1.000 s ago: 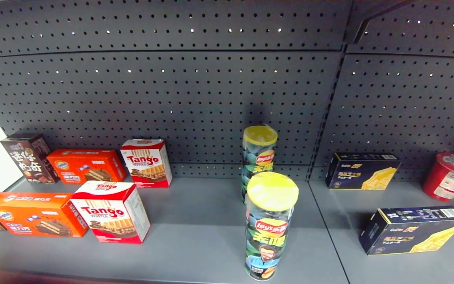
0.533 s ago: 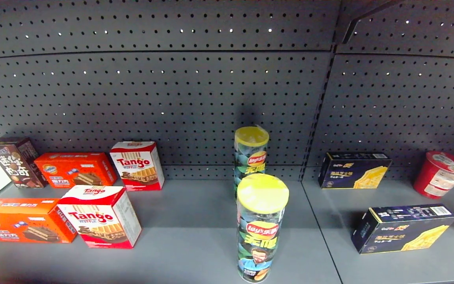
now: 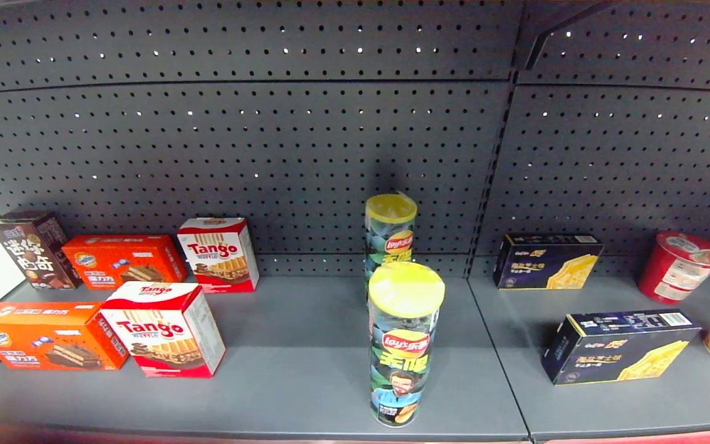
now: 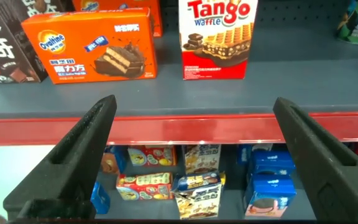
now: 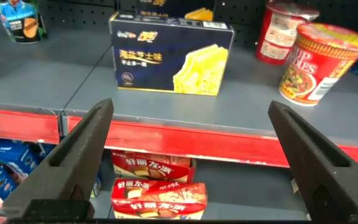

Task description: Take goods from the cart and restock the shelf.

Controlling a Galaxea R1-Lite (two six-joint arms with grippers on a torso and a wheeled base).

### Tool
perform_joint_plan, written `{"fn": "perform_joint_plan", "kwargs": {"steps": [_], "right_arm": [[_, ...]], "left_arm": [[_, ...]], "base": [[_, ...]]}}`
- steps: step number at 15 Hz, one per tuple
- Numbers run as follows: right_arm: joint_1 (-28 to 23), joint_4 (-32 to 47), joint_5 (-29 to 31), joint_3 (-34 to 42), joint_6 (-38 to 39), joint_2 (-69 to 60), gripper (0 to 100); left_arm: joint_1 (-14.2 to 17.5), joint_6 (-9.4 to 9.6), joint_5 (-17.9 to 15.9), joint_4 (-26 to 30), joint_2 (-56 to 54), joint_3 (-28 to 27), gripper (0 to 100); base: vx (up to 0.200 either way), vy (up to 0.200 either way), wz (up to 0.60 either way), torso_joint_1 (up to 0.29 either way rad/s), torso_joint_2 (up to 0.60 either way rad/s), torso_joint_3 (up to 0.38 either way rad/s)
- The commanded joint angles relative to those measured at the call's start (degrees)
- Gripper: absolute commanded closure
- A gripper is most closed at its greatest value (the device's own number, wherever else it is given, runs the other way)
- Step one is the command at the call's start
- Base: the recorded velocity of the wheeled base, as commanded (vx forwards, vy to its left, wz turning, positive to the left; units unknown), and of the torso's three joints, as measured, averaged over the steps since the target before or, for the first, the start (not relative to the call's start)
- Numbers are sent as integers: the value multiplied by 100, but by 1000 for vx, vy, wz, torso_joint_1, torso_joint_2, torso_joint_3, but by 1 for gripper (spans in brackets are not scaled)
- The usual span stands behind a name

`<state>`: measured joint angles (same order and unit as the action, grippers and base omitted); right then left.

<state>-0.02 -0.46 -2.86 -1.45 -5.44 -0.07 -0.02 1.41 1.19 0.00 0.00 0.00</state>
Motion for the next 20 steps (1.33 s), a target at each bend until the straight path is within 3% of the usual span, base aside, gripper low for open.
{"fn": "perform_joint_plan", "kwargs": {"steps": [1,20], "right_arm": [[2,-6,-4,4,-1,7,0],[2,20,-12,-4,245,7,0]], "left_arm": [[2,-1,4,0,0,0,0],[2,-1,-5,0,0,0,0]], "base": [[0,0,0,0,0,0],[0,0,0,0,0,0]]}}
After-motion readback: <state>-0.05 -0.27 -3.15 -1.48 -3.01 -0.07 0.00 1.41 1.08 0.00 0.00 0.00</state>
